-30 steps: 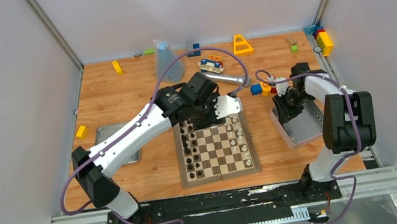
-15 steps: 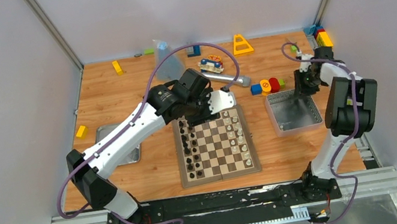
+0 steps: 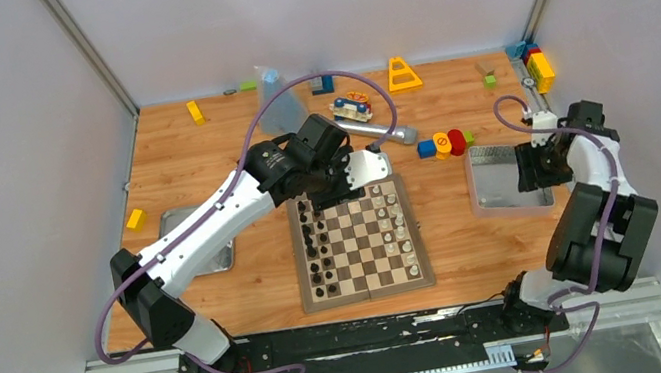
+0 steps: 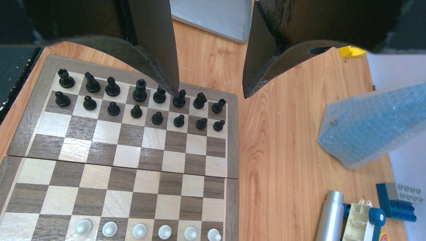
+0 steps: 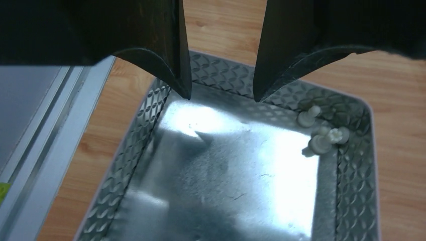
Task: Set up the chess pieces on the board
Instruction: Adjust the storage box at the center of the board, then pick up the chess piece from the storage box, then place the chess piece on the chessboard.
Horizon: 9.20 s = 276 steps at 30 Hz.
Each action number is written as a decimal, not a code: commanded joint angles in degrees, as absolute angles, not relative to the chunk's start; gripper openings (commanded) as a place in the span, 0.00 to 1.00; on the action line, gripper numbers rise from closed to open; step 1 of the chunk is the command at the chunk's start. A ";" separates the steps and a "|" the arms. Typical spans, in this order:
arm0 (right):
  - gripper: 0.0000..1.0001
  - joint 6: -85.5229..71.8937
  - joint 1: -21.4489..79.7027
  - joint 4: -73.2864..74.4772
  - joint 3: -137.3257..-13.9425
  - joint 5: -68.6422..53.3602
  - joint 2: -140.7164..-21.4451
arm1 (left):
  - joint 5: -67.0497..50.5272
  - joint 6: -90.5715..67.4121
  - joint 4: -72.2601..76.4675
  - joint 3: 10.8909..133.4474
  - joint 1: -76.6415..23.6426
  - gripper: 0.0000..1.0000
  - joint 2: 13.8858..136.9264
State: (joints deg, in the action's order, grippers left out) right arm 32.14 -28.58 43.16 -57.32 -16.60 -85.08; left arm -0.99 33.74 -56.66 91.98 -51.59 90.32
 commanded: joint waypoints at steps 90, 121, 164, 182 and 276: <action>0.73 38.53 -10.90 33.02 -61.27 -10.08 -84.75 | -0.96 35.77 -54.03 92.16 -48.34 0.58 89.03; 0.71 55.16 -7.38 31.58 -69.28 -15.95 -94.38 | -0.15 36.63 -54.17 90.91 -47.16 0.58 88.88; 0.29 22.25 2.19 30.70 -64.51 -18.30 -98.32 | -2.89 33.95 -53.26 89.44 -42.98 0.59 87.56; 0.21 22.68 2.63 30.12 -64.76 -16.77 -100.11 | -2.83 33.93 -52.97 88.89 -42.80 0.59 87.27; 0.12 21.71 25.84 42.69 -80.35 -14.99 -106.25 | -16.50 22.50 -44.81 81.47 -27.51 0.90 77.51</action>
